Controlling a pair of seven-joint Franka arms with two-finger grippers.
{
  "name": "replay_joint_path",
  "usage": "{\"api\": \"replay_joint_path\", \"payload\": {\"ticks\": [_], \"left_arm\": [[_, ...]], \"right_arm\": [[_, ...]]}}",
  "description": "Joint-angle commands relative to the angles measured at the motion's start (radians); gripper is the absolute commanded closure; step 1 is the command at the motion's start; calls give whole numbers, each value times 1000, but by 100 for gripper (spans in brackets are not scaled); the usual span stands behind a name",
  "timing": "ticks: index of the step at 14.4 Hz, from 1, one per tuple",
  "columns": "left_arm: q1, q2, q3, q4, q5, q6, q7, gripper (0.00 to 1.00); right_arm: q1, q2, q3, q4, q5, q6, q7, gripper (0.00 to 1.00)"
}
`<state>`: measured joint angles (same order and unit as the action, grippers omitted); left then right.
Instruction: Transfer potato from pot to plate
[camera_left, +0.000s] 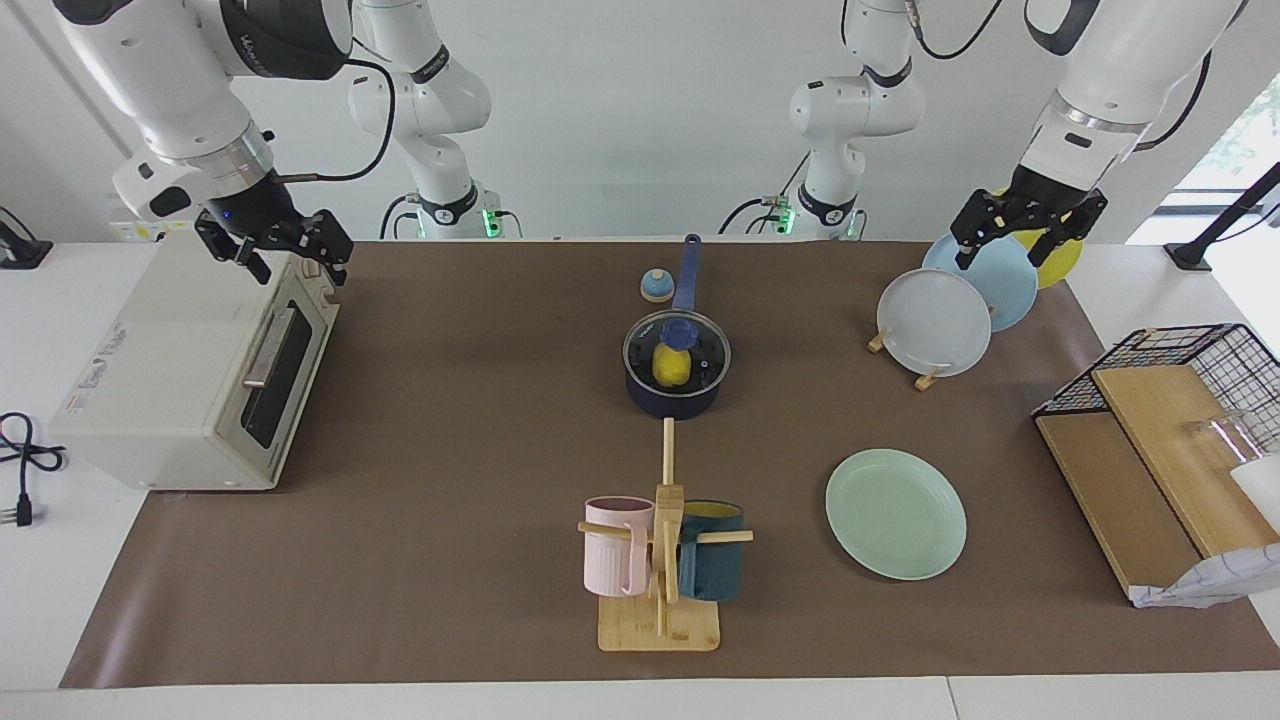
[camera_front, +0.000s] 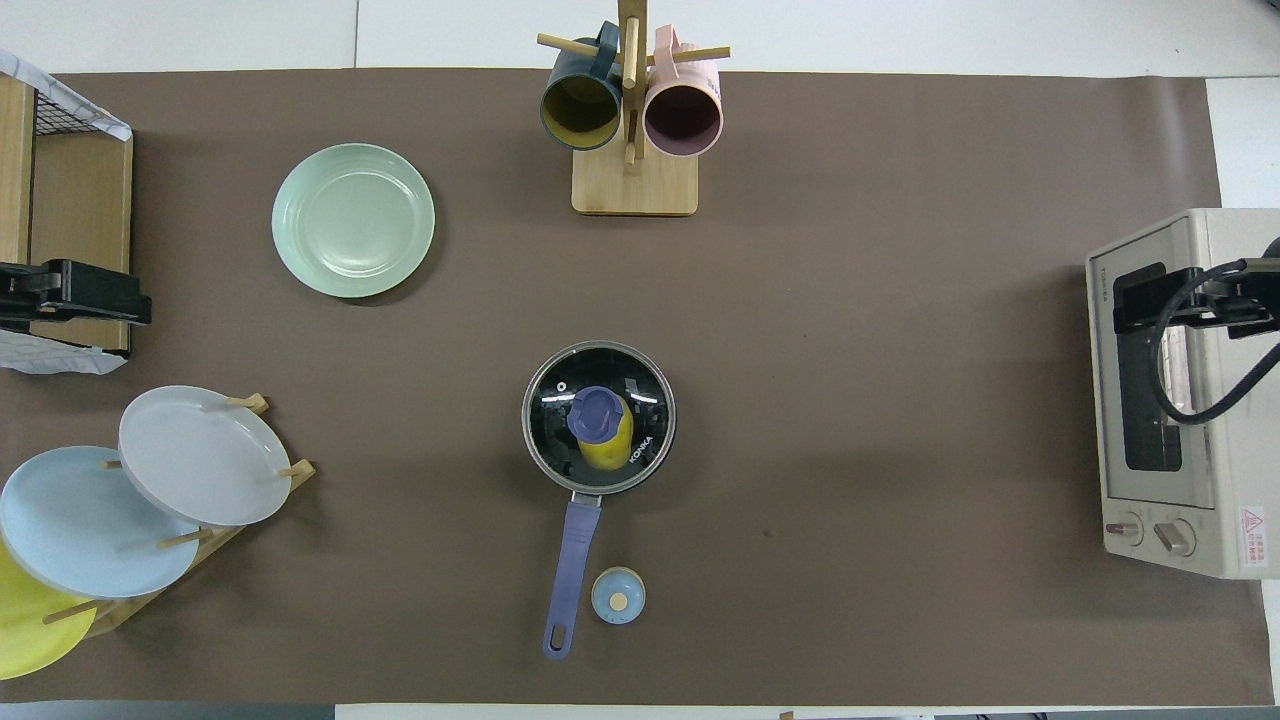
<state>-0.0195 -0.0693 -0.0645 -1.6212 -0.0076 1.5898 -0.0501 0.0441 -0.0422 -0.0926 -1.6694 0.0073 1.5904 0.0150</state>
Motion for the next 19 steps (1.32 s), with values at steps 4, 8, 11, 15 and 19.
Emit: {"api": "replay_joint_path", "payload": {"ticks": [4,8,11,15,19], "left_arm": [[0,-11,2,0,-11,-27,0,0],[-3,-11,2,0,-14,-28,0,0],[-8,-11,2,0,-15,-27,0,0],[-13,-11,2,0,-15,-25,-7,0],[-14,-17,0,-5,-15,-27,-10,0]], "right_arm": [[-7,-8,8,-6,5,29,-17,0],[-3,-8,10,-10,6,34,-17,0],[-3,-10,13,-12,8,22,-21,0],[52,-13,36,-12,28,10,-67,0],[218,-2,43,-1,30,11,41,0]]}}
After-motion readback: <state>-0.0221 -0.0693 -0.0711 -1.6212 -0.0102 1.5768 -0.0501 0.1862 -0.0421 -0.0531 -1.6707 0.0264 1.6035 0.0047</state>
